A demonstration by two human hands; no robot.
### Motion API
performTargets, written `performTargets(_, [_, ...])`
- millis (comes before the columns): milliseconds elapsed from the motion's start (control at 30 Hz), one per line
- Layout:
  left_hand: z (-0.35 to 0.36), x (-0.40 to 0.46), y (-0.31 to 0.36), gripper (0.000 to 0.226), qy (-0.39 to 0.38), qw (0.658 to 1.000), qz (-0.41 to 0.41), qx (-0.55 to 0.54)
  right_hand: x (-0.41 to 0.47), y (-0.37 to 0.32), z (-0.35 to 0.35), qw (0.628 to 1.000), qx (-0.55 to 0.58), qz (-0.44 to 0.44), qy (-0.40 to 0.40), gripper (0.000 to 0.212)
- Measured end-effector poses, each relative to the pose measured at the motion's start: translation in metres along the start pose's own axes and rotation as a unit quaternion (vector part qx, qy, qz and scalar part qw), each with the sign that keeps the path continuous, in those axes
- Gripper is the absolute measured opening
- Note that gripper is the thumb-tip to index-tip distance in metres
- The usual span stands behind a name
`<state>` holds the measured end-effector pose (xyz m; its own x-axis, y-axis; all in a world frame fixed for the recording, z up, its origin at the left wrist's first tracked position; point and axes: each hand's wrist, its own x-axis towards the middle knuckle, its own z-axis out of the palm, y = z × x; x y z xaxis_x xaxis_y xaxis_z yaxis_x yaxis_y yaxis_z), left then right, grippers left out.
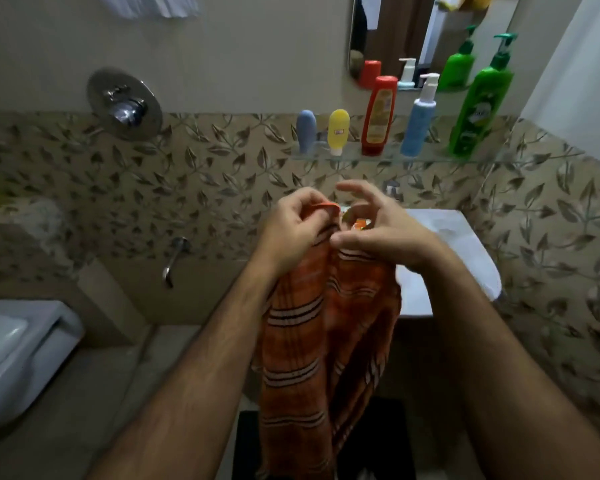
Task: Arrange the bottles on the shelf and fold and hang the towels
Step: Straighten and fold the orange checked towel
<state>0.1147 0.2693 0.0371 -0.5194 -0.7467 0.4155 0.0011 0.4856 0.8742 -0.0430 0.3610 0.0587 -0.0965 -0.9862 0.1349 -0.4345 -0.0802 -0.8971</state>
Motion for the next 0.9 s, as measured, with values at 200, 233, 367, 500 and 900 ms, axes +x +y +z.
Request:
performTargets(200, [0.016, -0.001, -0.008, 0.011, -0.101, 0.994, -0.046, -0.021, -0.001, 0.02, -0.007, 0.999, -0.006, -0.039, -0.027, 0.015])
performTargets(233, [0.015, -0.006, -0.017, 0.015, -0.126, 0.985, -0.095, -0.072, -0.001, 0.022, -0.018, 0.999, -0.004, -0.038, -0.02, 0.015])
performTargets(367, [0.011, -0.025, -0.05, 0.009, -0.152, 0.961, -0.201, -0.113, 0.005, 0.04, -0.063, 0.993, 0.093, -0.034, 0.071, 0.02])
performTargets(500, [0.017, -0.009, -0.044, 0.01, -0.086, 0.973, -0.168, -0.134, 0.014, 0.068, -0.081, 0.988, 0.113, 0.043, 0.1, 0.02])
performTargets(900, [0.051, 0.018, -0.051, 0.015, -0.107, 0.974, -0.197, -0.031, 0.02, 0.109, -0.058, 0.97, 0.156, 0.022, -0.185, 0.015])
